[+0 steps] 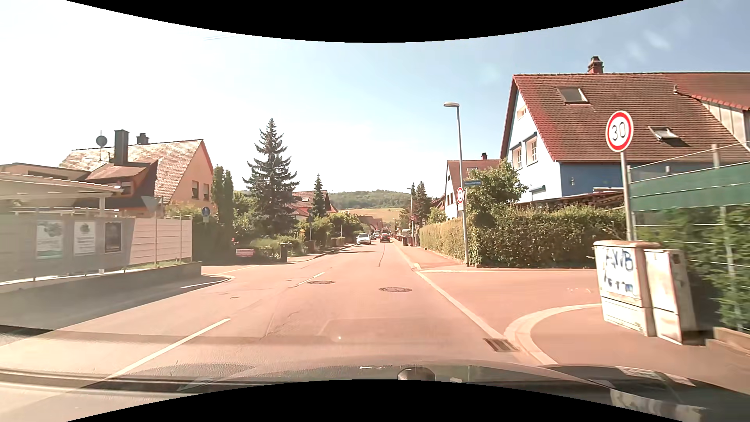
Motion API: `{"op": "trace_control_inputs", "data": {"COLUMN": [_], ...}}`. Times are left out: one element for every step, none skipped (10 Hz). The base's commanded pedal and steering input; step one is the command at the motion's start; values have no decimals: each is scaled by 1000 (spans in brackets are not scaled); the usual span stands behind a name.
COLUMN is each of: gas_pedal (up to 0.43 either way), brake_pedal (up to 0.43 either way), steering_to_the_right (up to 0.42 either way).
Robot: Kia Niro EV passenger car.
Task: Follow the waypoints while adhering to traffic rules and regulations
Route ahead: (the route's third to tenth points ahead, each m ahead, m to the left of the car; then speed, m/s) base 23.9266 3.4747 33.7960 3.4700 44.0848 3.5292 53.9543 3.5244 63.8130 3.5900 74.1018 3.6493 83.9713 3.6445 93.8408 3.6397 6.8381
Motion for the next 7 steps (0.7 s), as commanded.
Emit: {"op": "trace_control_inputs", "data": {"gas_pedal": [47,47,47,47,47,47,47], "brake_pedal": [0,0,0,0,0,0,0], "steering_to_the_right": [-5,-5,-5,-5,-5,-5,-5]}}
